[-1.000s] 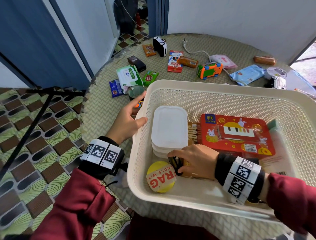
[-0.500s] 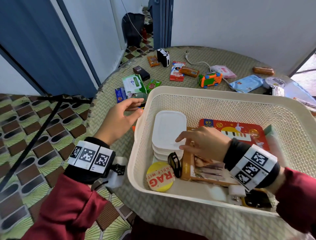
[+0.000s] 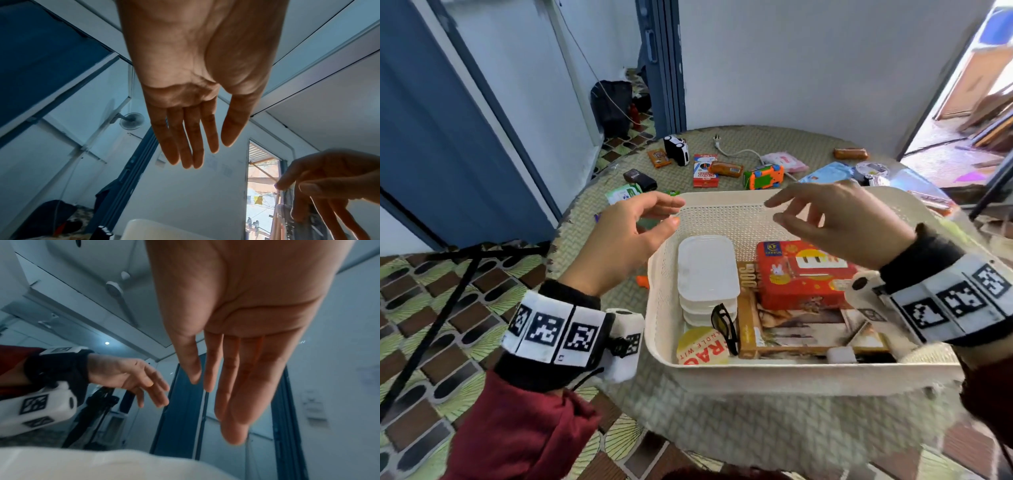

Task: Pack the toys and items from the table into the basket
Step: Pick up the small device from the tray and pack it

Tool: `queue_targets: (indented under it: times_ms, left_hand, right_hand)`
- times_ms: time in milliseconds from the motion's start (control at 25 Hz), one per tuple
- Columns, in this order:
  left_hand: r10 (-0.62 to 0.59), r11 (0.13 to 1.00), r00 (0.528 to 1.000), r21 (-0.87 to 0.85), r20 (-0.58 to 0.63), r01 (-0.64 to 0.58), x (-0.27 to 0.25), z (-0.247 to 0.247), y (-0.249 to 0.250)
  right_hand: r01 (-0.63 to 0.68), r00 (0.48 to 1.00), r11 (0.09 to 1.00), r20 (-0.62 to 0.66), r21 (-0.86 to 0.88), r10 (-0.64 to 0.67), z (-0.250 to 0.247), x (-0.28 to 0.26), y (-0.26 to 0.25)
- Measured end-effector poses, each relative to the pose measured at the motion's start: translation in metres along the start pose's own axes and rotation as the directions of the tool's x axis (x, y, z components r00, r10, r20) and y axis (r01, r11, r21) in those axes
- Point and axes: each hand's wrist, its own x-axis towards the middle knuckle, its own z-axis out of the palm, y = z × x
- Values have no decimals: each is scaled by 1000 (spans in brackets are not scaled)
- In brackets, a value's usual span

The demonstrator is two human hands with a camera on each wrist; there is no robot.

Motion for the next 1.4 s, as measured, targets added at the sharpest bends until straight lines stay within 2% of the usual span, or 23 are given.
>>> queue_targets:
  times_ms: [160,280,360,400,520,680,840,1000,1240,1400]
  left_hand:
    - [101,995,993,-13,56,-100,-20,2,24]
    - [157,986,980,-72,126,-149,-47,16,39]
    - [188,976,969,-142,161,-166,-65,30,45]
    - [207,969,960,-177,191,-174,-77,42,50]
    - [269,947,925,-247,268,-204,-100,73,58]
    - [371,914,823,-324,430,-243,-127,126,77]
    - [419,904,637,-365,647,-223,-152,190,99]
    - [404,915,498,-352,768,-200,-163,264,113]
    - [303,952,428,-248,852,-180,-166,379,133]
    - [244,968,443,-193,863,-158,-165,429,149]
  right_hand:
    - [-176,978,984,-109,10,176,-27,-50,-24]
    - [-290,930,955,-214,68,298,-22,-99,-38]
    - [-330,875,933,-322,145,360,-10,-131,-41]
    - [-358,832,914,-380,191,405,-3,-155,-45]
    - [-418,717,849,-456,323,527,18,-209,-50]
    - [-568,615,745,-421,349,667,44,-285,-50]
    - [-705,487,593,-342,390,804,60,-362,-37]
    - [-778,372,439,-233,450,898,68,-427,-11]
    - [-854,251,261,-83,449,964,62,-497,43]
    - [-885,216,190,12,426,976,55,-532,87]
